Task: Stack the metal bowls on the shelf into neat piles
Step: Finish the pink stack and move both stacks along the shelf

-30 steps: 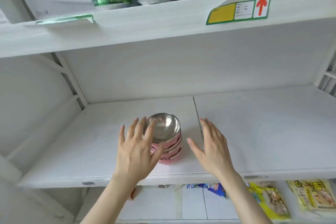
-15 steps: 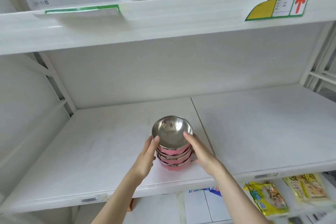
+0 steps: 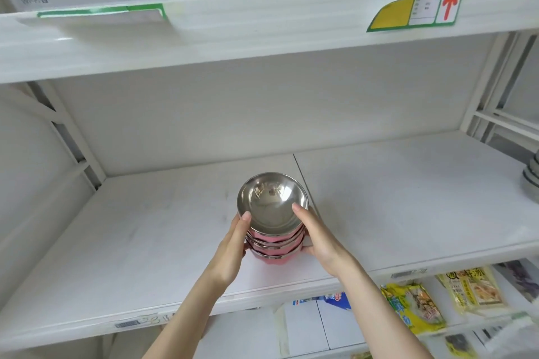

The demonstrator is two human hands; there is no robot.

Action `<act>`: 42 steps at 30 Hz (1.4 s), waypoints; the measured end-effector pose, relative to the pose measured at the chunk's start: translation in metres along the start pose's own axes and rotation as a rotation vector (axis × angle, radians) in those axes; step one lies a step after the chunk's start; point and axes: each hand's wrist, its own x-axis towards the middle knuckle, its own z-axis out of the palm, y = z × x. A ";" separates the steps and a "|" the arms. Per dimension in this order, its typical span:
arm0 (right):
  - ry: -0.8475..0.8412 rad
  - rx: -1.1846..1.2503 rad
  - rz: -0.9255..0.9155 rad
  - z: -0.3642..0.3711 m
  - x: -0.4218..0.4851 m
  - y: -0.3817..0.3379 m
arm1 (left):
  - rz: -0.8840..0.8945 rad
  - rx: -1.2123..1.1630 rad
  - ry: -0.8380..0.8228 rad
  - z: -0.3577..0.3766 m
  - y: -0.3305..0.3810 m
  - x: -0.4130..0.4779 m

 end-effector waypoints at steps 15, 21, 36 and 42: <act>-0.031 -0.038 0.031 -0.120 -0.029 -0.021 | 0.001 -0.004 0.017 0.120 0.040 0.000; -0.061 -0.083 0.034 -0.200 -0.042 -0.030 | 0.012 -0.034 0.040 0.199 0.057 0.006; 0.100 -0.018 0.038 -0.366 -0.043 -0.031 | 0.034 0.006 -0.103 0.354 0.093 0.071; 0.097 -0.032 0.055 -0.445 -0.034 -0.032 | 0.039 -0.018 -0.093 0.431 0.105 0.097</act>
